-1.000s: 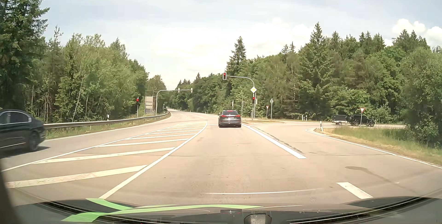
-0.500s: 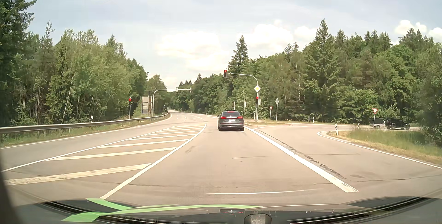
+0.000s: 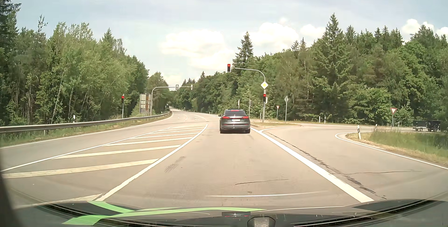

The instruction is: Follow the waypoints while adhering to traffic rules and regulations

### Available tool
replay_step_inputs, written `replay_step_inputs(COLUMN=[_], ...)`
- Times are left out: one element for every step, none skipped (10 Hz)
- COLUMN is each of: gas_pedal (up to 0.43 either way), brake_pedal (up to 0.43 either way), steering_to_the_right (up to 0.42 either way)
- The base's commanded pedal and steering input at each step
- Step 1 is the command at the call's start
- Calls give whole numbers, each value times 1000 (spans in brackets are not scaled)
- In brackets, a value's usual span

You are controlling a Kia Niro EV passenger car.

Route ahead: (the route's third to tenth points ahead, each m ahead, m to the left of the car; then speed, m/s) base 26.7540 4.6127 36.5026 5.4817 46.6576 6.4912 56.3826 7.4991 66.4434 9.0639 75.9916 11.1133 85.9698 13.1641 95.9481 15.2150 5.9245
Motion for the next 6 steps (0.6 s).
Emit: replay_step_inputs(gas_pedal=[0, 0, 0, 0, 0, 0], brake_pedal=[250, 256, 256, 250, 250, 250], steering_to_the_right=[-8, -9, -8, -8, -8, -8])
